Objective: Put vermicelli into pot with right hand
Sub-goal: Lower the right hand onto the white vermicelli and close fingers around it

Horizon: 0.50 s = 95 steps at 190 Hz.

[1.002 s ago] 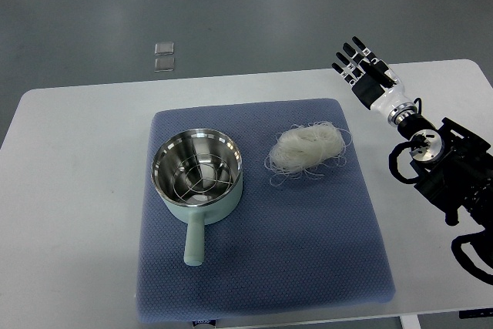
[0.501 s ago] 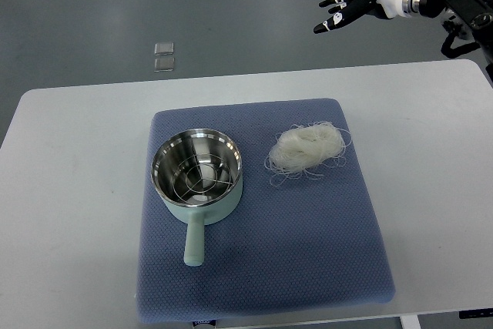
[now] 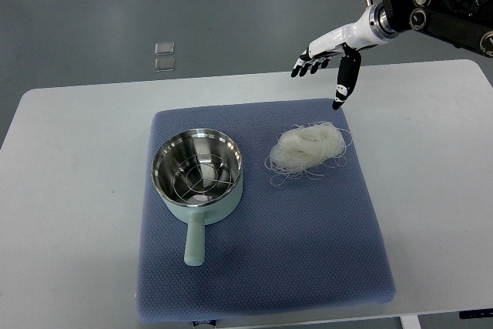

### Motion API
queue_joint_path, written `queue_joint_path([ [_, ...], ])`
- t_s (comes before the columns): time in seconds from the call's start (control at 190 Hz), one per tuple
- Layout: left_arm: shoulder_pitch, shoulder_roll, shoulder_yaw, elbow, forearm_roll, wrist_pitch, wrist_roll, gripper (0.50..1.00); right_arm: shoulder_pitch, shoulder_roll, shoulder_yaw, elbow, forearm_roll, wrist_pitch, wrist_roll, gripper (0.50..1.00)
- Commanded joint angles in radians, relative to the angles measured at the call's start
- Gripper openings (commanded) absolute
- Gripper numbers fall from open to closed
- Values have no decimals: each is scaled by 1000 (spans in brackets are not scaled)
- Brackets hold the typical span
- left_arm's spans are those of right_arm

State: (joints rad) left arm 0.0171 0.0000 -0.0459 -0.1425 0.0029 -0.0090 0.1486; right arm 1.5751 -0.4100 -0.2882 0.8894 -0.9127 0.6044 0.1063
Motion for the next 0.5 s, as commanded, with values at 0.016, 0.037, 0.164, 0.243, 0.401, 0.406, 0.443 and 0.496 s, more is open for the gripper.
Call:
queue_joint_path([
  [0.016, 4, 0, 0, 1, 0, 1, 0, 1000, -40, -21, -5, 55, 72, -44, -17, 928],
  [0.037, 4, 0, 0, 1, 0, 0, 0, 1000, -47, -23, -6, 62, 72, -60, -19, 928],
  [0.164, 6, 0, 0, 1, 0, 0, 2, 1000, -102, -20, -9, 66, 72, -152, -20, 928],
  [0.243, 6, 0, 0, 1, 0, 1, 2, 1000, -138, -12, -9, 66, 71, -207, -22, 928],
  [0.401, 6, 0, 0, 1, 0, 0, 2, 1000, -204, -1, -9, 65, 52, -293, -25, 926],
  [0.406, 6, 0, 0, 1, 0, 0, 2, 1000, -204, -1, -9, 65, 52, -293, -25, 926],
  [0.443, 6, 0, 0, 1, 0, 0, 3, 1000, -218, 2, -9, 63, 43, -308, -25, 924],
  [0.496, 6, 0, 0, 1, 0, 0, 3, 1000, -236, 8, -9, 60, 31, -327, -23, 921],
])
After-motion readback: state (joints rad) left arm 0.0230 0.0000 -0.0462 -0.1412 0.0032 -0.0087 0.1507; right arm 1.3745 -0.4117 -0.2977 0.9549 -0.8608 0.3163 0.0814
